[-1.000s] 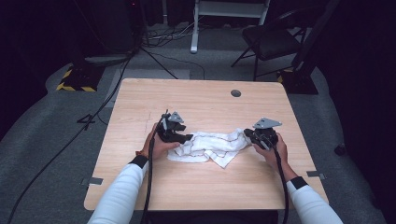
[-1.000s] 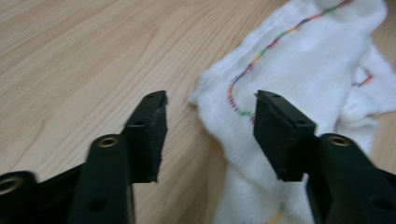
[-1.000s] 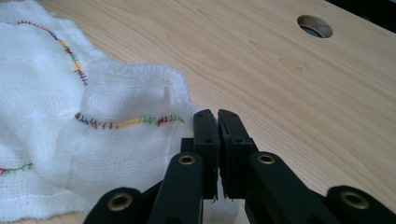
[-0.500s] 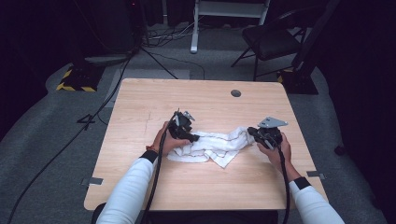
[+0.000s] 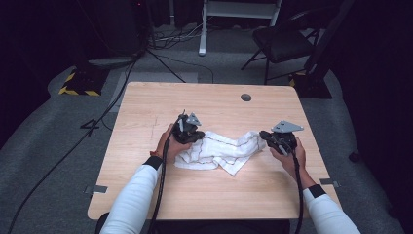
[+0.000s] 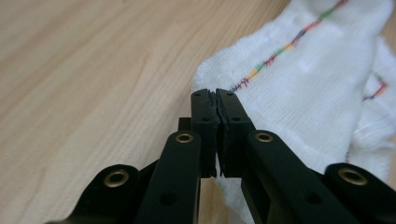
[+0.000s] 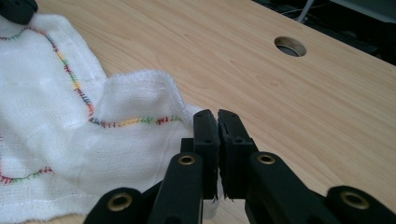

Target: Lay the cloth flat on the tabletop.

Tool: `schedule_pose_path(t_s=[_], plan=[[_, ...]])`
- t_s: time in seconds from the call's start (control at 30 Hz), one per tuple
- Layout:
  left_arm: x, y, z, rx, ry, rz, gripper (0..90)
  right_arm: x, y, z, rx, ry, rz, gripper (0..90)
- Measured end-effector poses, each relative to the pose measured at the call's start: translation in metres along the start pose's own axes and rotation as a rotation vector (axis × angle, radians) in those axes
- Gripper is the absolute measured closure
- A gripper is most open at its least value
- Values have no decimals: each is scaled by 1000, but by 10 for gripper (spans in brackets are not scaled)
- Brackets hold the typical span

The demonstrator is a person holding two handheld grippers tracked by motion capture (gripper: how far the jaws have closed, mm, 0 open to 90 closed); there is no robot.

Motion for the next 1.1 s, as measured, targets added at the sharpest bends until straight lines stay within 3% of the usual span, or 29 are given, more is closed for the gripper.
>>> schedule_pose_path(t_s=[0.23,0.43,0.57,0.73,0.93,1.1], plan=[[-46,3,-9,9,151,-36,870,-27,7,-13,2,74,3,873],[-75,13,-15,35,214,-49,870,-52,10,-24,3,142,4,874],[-95,23,-22,82,227,-90,871,-71,9,-32,-8,183,8,875],[-120,36,-23,113,269,-109,871,-92,3,-38,-20,236,3,875],[-148,54,-19,168,273,-126,871,-119,-6,-40,-36,288,-17,875],[-172,69,-14,185,296,-122,872,-142,-16,-38,-64,318,-46,875]])
Point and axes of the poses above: each handheld gripper's, and its own axes: x roughly forward along the jaws, z roughly out of its underside, y roughly to its right, the point moved 2 cm from there along x, roughly forward along the jaws, and after that the axes turned 7 degrees about -y, right-handed, at the moved point
